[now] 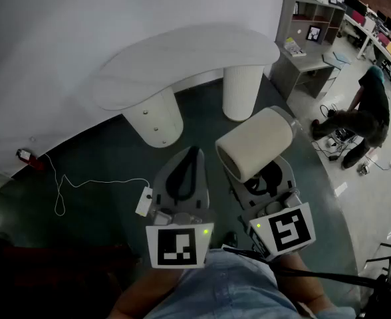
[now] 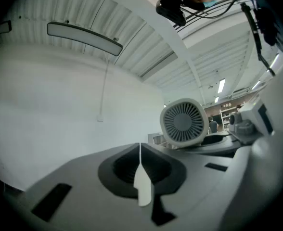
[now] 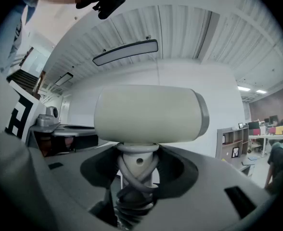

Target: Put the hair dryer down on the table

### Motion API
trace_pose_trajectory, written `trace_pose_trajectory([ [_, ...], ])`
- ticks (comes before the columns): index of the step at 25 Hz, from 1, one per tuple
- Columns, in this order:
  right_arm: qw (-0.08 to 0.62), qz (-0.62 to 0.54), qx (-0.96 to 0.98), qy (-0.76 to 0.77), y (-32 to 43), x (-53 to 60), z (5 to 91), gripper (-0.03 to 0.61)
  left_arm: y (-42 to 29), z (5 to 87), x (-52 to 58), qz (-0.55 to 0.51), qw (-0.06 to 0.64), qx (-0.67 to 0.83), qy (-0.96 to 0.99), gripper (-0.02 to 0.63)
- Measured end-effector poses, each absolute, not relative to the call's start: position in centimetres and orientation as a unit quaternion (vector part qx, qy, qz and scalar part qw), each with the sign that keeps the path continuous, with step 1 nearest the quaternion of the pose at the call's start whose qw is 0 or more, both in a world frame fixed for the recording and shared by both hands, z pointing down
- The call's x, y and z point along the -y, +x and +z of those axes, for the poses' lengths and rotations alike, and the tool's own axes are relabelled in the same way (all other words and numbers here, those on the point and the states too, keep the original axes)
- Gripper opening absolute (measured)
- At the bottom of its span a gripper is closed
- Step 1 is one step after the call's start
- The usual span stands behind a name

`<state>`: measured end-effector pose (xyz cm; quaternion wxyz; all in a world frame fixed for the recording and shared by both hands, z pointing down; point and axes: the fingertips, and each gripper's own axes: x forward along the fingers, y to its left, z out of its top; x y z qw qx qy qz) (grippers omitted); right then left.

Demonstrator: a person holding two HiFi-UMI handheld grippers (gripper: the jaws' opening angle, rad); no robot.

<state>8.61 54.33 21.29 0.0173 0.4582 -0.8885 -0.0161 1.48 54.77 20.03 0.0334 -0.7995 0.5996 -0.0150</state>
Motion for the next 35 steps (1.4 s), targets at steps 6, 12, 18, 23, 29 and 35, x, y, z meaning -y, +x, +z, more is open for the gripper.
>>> trace_pose_trajectory([
  [6, 0.018, -0.015, 0.888, 0.459, 8.7, -54.2, 21.3, 0.219, 1.5, 20.0, -54.5, -0.016, 0.034, -0.599, -0.800, 0.012],
  [12, 0.017, -0.014, 0.885, 0.465, 9.5, -54.0, 21.7, 0.219, 2.1, 20.6, -54.1, -0.009, 0.028, -0.601, -0.799, 0.012],
  [18, 0.020, -0.004, 0.886, 0.462, 11.6, -53.5, 22.4, 0.219, 4.7, 21.4, -53.3, -0.015, 0.020, -0.597, -0.802, 0.012],
  [23, 0.020, 0.005, 0.889, 0.457, 13.3, -53.1, 22.6, 0.221, 6.2, 21.2, -52.6, -0.020, 0.026, -0.598, -0.801, 0.012],
  [29, 0.022, 0.020, 0.888, 0.458, 14.2, -50.8, 23.7, 0.221, 6.4, 22.2, -50.7, -0.027, 0.018, -0.603, -0.797, 0.012],
  [35, 0.022, 0.032, 0.889, 0.456, 13.6, -45.4, 24.8, 0.221, 6.0, 23.5, -45.0, -0.029, 0.010, -0.598, -0.801, 0.012],
])
